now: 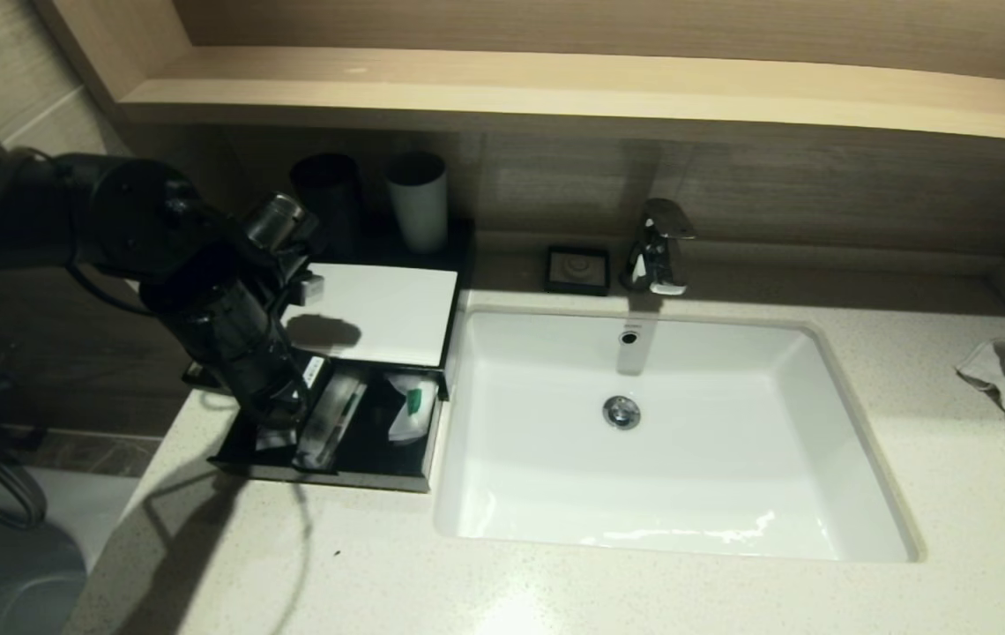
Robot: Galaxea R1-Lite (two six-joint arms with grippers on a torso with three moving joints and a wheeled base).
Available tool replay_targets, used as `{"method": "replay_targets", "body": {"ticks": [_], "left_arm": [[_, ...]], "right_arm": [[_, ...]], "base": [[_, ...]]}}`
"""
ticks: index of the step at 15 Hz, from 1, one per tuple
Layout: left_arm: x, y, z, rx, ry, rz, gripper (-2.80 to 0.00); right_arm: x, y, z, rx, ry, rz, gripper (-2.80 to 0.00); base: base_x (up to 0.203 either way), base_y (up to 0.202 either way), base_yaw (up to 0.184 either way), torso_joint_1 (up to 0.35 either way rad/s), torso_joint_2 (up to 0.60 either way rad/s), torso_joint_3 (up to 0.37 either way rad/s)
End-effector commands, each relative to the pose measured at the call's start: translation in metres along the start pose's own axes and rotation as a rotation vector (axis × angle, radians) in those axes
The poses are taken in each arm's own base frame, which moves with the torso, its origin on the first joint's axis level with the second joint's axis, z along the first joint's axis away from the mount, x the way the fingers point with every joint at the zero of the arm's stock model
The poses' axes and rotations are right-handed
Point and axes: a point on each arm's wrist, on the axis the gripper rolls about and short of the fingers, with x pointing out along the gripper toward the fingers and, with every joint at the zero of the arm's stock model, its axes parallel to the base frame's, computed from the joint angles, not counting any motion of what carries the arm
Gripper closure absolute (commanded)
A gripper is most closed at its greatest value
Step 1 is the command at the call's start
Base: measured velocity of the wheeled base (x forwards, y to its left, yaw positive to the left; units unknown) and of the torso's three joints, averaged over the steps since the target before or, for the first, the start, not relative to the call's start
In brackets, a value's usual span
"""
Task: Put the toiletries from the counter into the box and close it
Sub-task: Place the bathroom toiletry into the drawer
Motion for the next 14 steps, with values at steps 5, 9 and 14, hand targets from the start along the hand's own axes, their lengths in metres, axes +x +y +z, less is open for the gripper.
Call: {"method": "replay_targets", "body": {"ticks": [5,9,14], "left_arm": [[0.0057,0.0012,0.003,0.014,-0.009,0.039,0.0],[0.0057,0.0011,0.0036,0.011,-0.015,0.04,0.0],[0.0033,0.0016,0.0035,0.004,-0.022,0.038,0.0]], "right_arm": [[0.0,0.0,0.0,0.0,0.0,0.0,0.0],[0.0,0.0,0.0,0.0,0.0,0.0,0.0],[0.0,0.0,0.0,0.0,0.0,0.0,0.0]], "base": [[0.0,0.0,0.0,0.0,0.0,0.0],[0.0,0.0,0.0,0.0,0.0,0.0],[0.0,0.0,0.0,0.0,0.0,0.0]]}}
